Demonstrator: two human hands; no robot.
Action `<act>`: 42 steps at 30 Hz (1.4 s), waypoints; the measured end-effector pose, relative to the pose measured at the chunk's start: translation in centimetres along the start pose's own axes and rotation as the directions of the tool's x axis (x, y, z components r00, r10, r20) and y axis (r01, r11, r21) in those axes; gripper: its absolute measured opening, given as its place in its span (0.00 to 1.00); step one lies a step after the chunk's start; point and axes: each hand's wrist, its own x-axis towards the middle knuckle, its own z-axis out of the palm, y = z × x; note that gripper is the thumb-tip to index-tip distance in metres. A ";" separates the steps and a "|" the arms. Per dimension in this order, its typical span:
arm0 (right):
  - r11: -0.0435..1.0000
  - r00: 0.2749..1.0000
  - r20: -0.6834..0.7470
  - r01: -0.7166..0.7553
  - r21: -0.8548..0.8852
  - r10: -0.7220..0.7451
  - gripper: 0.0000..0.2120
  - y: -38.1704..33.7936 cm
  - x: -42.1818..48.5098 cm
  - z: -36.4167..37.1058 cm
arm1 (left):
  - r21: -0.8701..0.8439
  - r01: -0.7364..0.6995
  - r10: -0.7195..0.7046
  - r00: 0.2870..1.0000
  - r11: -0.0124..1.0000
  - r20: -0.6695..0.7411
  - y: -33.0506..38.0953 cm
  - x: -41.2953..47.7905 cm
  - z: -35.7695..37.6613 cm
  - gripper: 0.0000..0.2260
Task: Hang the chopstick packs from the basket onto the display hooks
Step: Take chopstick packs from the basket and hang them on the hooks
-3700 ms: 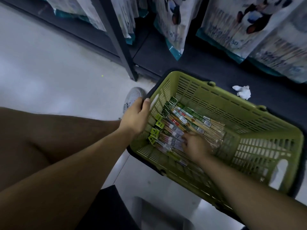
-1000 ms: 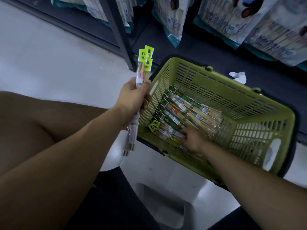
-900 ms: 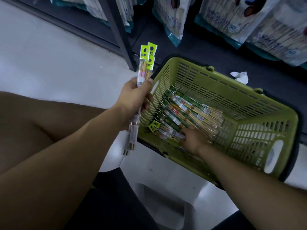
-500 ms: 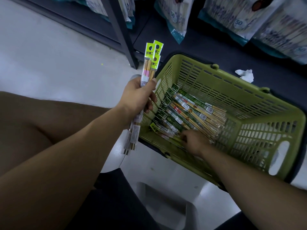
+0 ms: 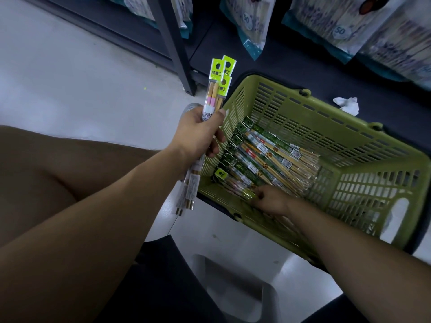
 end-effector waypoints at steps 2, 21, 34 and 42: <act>1.000 1.000 0.011 0.004 0.008 -0.004 0.08 0.1 0.0 -0.1 | 0.005 -0.006 0.006 1.000 1.000 0.001 0.0 0.0 0.0 0.10; 0.997 1.000 -0.027 -0.011 0.072 0.013 0.08 0.9 -0.6 -1.0 | 0.021 -0.029 0.029 1.000 0.999 0.009 -0.2 0.0 0.2 0.09; 0.996 0.999 0.041 0.006 0.093 -0.010 0.13 0.4 -0.7 -0.9 | 0.022 -0.038 0.037 0.999 0.999 0.009 -0.3 0.2 0.2 0.08; 0.999 0.994 -0.095 0.053 -0.003 -0.053 0.07 -0.6 -2.7 -4.2 | 0.020 -0.031 0.031 0.999 0.999 -0.008 -0.3 0.2 0.5 0.08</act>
